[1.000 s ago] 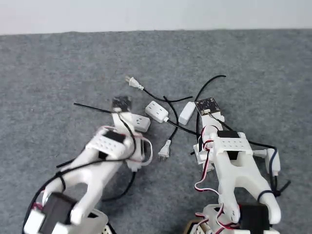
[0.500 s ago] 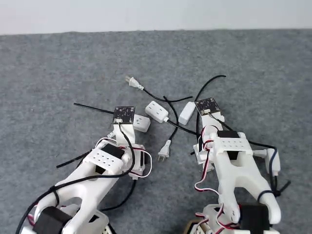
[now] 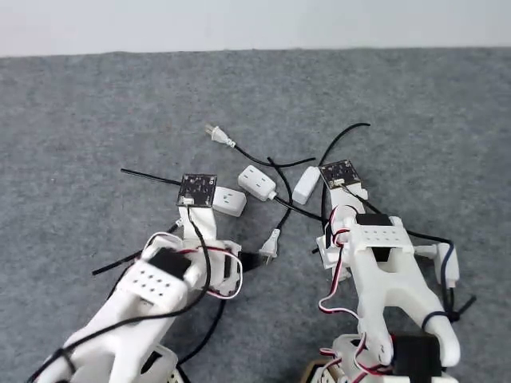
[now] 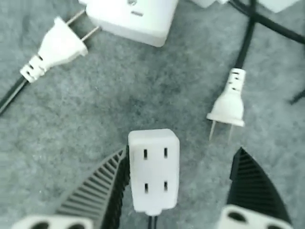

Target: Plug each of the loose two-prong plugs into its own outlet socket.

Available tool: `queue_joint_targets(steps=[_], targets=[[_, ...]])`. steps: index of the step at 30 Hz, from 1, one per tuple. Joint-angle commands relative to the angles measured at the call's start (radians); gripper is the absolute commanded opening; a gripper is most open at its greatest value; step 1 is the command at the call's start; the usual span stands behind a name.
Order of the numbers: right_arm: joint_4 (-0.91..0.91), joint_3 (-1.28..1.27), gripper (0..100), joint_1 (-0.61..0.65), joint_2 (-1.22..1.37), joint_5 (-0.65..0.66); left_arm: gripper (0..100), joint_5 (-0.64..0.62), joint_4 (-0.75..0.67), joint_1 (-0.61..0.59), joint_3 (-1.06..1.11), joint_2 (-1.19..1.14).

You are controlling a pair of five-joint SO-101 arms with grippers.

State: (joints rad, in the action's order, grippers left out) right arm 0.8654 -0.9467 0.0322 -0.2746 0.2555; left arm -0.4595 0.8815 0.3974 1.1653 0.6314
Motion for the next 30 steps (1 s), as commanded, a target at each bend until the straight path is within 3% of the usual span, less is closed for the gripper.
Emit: queue_joint_targets(steps=[1, 8, 14, 17, 22, 27, 30], targets=[[-0.013, 0.005, 0.8, 0.008, -0.042, 0.012, 32, 0.066, 0.069, -0.066, -0.007, 0.15], [0.004, 0.011, 6.0, 0.01, -0.045, 0.014, 32, 0.147, 0.114, -0.282, 0.012, 0.362], [0.01, 0.012, 17.3, 0.041, -0.053, 0.014, 32, 0.19, -0.118, -0.354, 0.147, 0.371], [0.015, 0.031, 17.3, 0.042, -0.054, 0.015, 32, 0.192, -0.164, -0.387, 0.166, 0.377], [0.183, 0.127, 16.2, 0.048, -0.054, 0.017, 32, 0.192, -0.164, -0.4, 0.166, 0.379], [0.18, 0.077, 6.6, 0.091, -0.036, 0.169, 32, 0.192, -0.164, -0.396, 0.171, 0.377], [0.16, 0.069, 7.0, 0.087, -0.018, 0.215, 32, 0.192, -0.164, -0.396, 0.171, 0.376]])
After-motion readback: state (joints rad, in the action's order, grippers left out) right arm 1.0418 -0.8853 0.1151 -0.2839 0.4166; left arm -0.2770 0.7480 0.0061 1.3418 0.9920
